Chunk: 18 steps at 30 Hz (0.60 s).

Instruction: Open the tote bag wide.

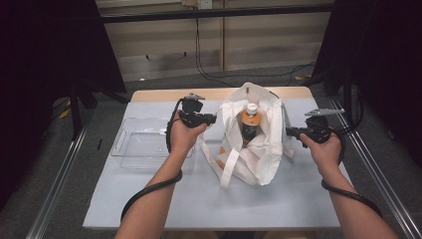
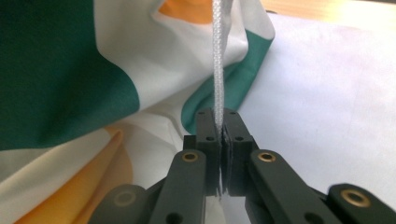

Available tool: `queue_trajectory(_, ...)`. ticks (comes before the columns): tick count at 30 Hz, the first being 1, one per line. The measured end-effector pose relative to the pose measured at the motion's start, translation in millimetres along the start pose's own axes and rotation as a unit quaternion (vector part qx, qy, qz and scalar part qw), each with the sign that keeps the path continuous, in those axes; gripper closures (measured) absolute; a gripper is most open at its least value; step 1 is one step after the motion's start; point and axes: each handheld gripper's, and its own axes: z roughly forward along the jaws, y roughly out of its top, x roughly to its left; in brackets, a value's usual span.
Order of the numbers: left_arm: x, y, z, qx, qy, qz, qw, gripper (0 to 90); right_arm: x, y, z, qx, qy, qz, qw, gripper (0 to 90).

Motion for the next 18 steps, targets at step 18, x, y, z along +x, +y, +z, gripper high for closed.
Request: queue_trajectory(18, -11.3, 16.4, 3.3, -0.019, 0.003, 0.02, 0.9996, 63.1, 7.9, 6.1, 3.5, 0.002, 0.01, -0.007, 0.9999, 86.5)
